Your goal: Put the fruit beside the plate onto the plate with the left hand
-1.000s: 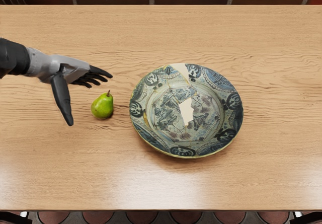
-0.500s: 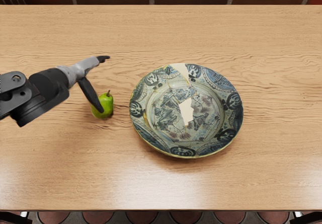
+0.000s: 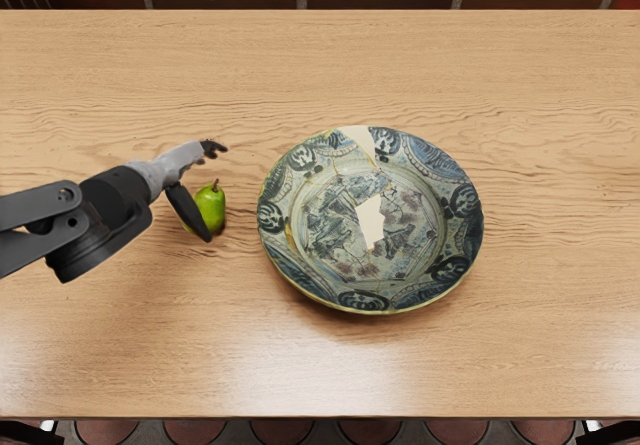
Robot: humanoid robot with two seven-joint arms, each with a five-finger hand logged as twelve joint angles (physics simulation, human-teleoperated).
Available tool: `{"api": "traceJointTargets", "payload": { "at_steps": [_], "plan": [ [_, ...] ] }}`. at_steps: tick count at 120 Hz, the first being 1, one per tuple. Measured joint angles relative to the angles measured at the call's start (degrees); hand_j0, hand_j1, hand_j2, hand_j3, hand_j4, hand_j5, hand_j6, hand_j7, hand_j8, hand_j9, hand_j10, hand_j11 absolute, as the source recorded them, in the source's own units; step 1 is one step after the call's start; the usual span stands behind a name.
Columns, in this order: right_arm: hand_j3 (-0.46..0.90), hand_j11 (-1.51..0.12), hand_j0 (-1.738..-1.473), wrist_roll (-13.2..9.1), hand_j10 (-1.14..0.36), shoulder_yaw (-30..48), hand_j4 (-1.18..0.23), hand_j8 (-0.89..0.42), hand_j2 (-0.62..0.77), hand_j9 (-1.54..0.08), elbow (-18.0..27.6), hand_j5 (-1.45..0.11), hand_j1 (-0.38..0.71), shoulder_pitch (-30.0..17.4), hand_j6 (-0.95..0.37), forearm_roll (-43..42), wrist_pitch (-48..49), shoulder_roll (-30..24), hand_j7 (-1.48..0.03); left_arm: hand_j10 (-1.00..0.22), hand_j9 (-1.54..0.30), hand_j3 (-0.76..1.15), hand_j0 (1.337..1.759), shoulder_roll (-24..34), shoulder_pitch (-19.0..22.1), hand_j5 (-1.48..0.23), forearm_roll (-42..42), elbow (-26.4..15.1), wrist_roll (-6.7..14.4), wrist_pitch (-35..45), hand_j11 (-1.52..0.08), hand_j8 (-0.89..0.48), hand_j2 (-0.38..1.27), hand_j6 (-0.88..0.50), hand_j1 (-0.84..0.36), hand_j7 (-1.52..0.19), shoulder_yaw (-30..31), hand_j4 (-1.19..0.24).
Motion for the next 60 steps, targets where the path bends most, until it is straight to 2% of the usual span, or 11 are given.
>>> {"api": "traceJointTargets", "payload": {
  "at_steps": [22, 60],
  "plan": [
    [0.0, -0.02, -1.658, 0.0, -0.01, 0.0, -0.02, -0.01, 0.0, -0.02, 0.0, -0.02, -0.33, 0.0, -0.02, 0.0, 0.0, 0.0, -0.02, -0.29, -0.38, 0.0, 1.658, 0.09, 0.0, -0.38, -0.01, 0.08, 0.0, -0.02, -0.38, -0.29, 0.06, -0.3, 0.0, -0.38, 1.25, -0.29],
    [0.0, -0.02, -1.658, 0.0, -0.02, 0.0, -0.02, -0.02, 0.0, -0.02, 0.0, -0.02, -0.33, 0.0, -0.02, 0.0, 0.0, 0.0, -0.02, -0.41, -0.57, 0.0, 1.655, 0.09, 0.09, -0.57, 0.0, 0.26, -0.07, -0.4, -0.57, -0.41, 0.1, -0.41, -0.15, -0.57, 2.08, -0.41]
  ]
}}
